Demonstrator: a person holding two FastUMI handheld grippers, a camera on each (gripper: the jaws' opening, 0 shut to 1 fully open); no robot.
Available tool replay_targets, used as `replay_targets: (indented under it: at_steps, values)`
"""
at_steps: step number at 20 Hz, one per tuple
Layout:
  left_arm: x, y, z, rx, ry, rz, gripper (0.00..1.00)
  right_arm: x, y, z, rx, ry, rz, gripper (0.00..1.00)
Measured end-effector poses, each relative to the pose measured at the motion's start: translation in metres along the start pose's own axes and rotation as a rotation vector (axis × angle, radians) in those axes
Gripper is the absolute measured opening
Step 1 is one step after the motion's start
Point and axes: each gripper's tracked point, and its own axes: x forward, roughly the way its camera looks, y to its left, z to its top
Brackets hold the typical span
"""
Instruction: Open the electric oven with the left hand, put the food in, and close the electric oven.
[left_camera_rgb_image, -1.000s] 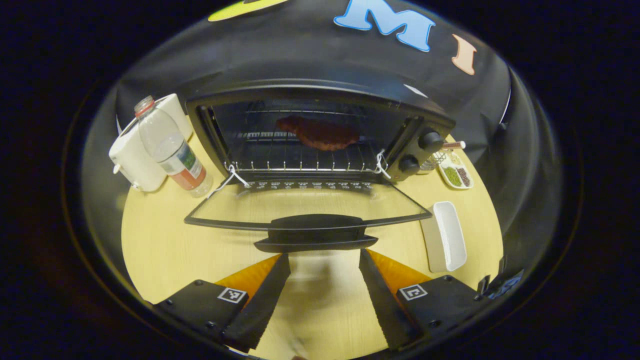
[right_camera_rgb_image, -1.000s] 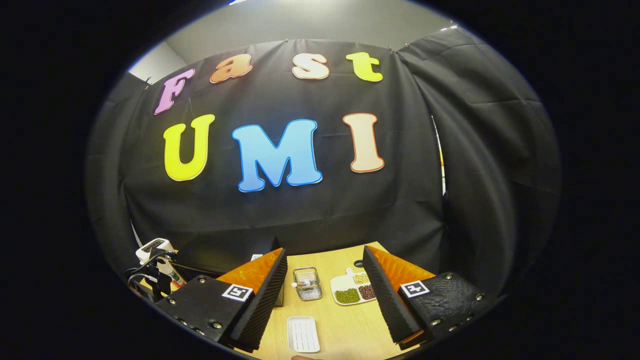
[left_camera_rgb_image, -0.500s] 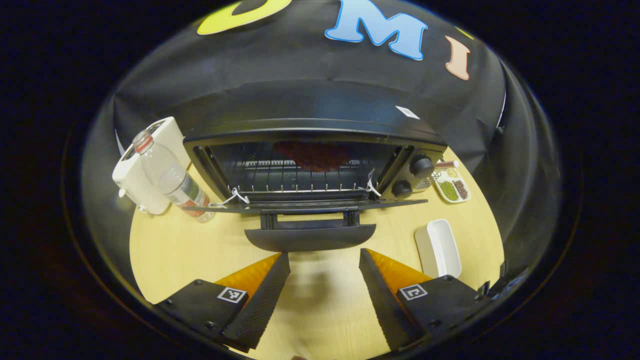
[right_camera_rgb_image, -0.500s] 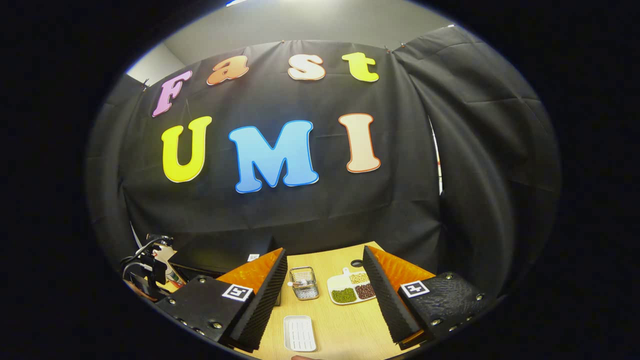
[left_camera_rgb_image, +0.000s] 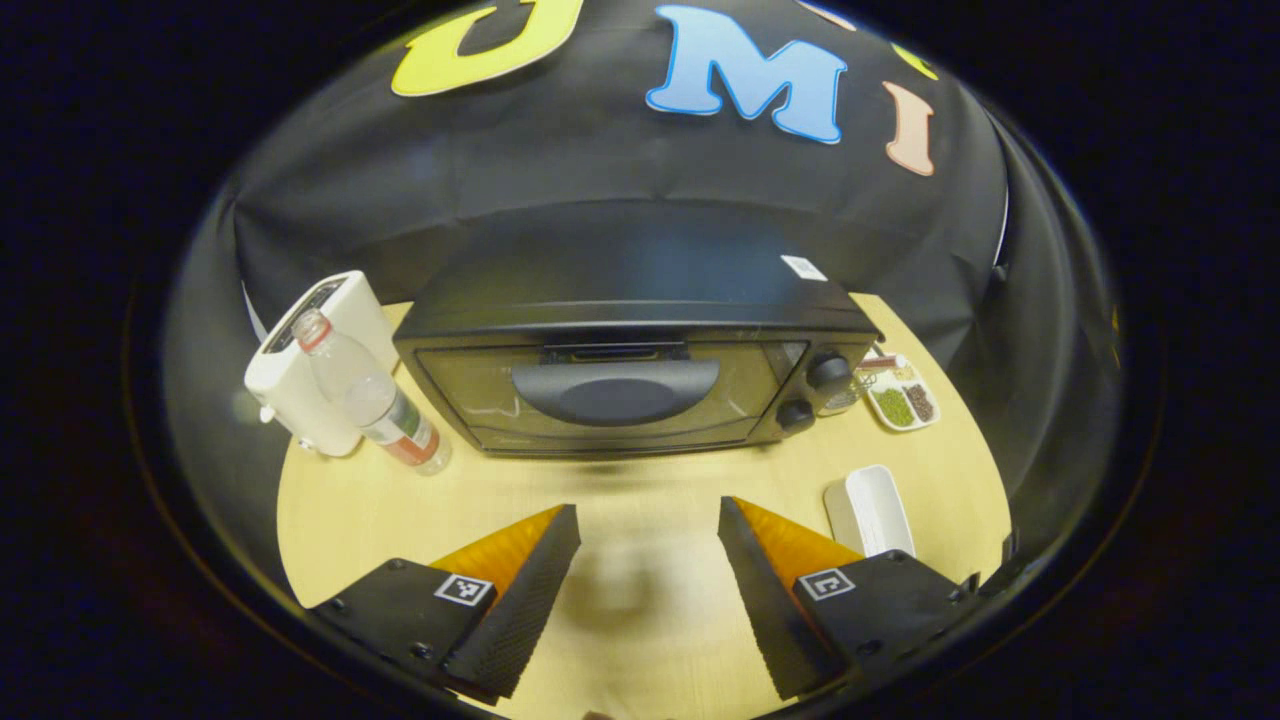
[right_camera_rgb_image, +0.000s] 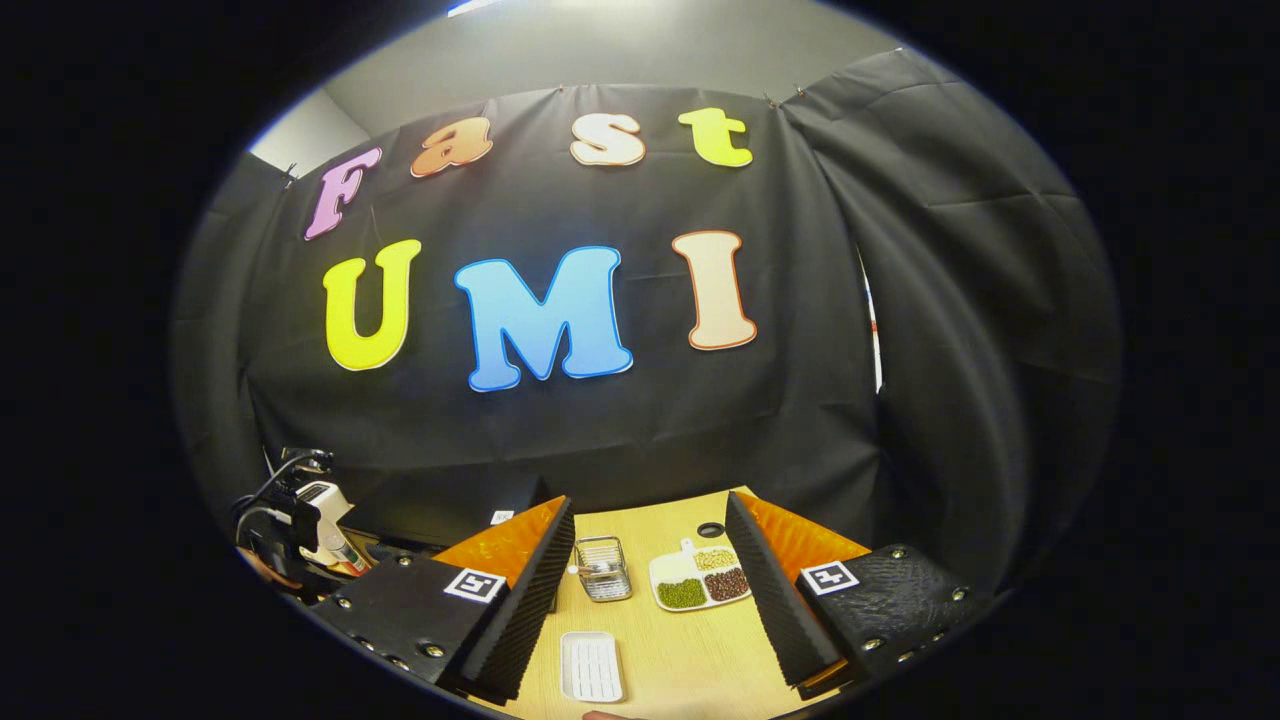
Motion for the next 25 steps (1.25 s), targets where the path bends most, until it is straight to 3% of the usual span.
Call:
replay_targets:
  at_steps: [4,6,11,14,17,25]
  values:
    - [-0.048,-0.025,0.034,0.016,-0.169,0.01,0.95,-0.001,-0.001,0.014,-0.048,-0.037,0.031,0.92]
    - [-0.082,-0.043,0.06,0.017,-0.286,0.018,0.99,-0.002,0.001,0.025,-0.051,-0.053,0.05,0.92]
    - [-0.198,-0.077,0.133,-0.011,-0.651,0.048,0.95,-0.015,0.019,0.063,-0.028,-0.119,0.13,0.92]
    - [-0.262,-0.086,0.155,-0.029,-0.797,0.062,0.98,-0.024,0.026,0.08,-0.011,-0.144,0.181,0.92]
    - [-0.299,-0.087,0.157,-0.026,-0.859,0.093,0.98,-0.037,0.034,0.094,0.006,-0.169,0.213,0.92]
    - [-0.321,-0.077,0.167,0.006,-0.906,0.035,0.99,-0.059,0.053,0.104,-0.007,-0.179,0.171,0.92]
